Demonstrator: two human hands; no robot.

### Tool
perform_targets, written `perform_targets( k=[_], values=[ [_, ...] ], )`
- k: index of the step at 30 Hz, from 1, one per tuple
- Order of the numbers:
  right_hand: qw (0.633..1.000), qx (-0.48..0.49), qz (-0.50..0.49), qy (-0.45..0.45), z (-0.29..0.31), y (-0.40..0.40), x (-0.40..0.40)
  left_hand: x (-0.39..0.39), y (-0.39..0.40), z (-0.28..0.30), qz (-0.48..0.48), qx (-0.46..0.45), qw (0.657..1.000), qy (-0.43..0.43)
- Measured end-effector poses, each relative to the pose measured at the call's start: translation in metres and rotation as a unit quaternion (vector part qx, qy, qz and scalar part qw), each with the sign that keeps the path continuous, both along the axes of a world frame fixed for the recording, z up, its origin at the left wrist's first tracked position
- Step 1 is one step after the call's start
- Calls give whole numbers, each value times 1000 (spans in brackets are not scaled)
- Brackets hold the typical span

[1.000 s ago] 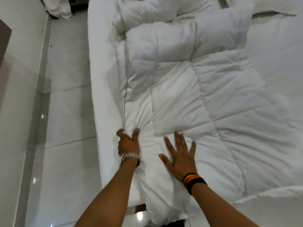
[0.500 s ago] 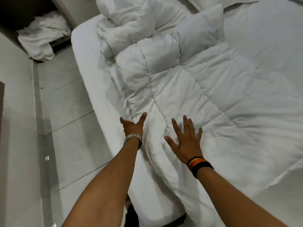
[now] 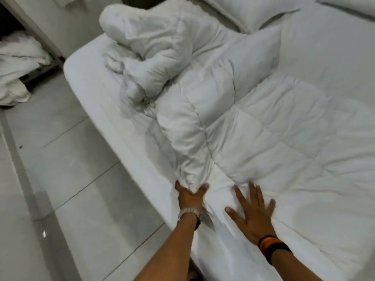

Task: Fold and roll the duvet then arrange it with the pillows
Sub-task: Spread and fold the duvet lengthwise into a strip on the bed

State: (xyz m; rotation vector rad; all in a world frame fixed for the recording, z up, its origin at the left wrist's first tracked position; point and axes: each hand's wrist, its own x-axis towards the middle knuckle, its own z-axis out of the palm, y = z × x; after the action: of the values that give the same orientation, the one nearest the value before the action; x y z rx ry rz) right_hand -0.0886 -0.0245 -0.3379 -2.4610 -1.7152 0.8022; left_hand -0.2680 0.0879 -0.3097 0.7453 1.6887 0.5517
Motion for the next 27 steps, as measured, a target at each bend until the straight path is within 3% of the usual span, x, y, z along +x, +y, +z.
perform_targets(
  k=[4,7,11,16,19,22,27],
  values=[
    [986,140,-52,72,62,82,-13,-48,60,32,65,19,997,-36],
    [965,245,-62,75,106,170,-31,-80,141,46,145,57,988,14],
    [955,291,-19,51,130,292,-61,-94,268,57,187,111,974,56],
    [983,180,8,-42,66,399,-100,-72,423,43,84,166,974,132],
    [990,94,20,-99,17,406,-122,-47,473,27,-40,166,970,171],
    [991,66,-3,-116,3,405,-131,-39,494,19,-148,154,958,193],
    [994,26,-24,-104,16,414,-136,-92,538,35,-145,190,957,162]
  ],
)
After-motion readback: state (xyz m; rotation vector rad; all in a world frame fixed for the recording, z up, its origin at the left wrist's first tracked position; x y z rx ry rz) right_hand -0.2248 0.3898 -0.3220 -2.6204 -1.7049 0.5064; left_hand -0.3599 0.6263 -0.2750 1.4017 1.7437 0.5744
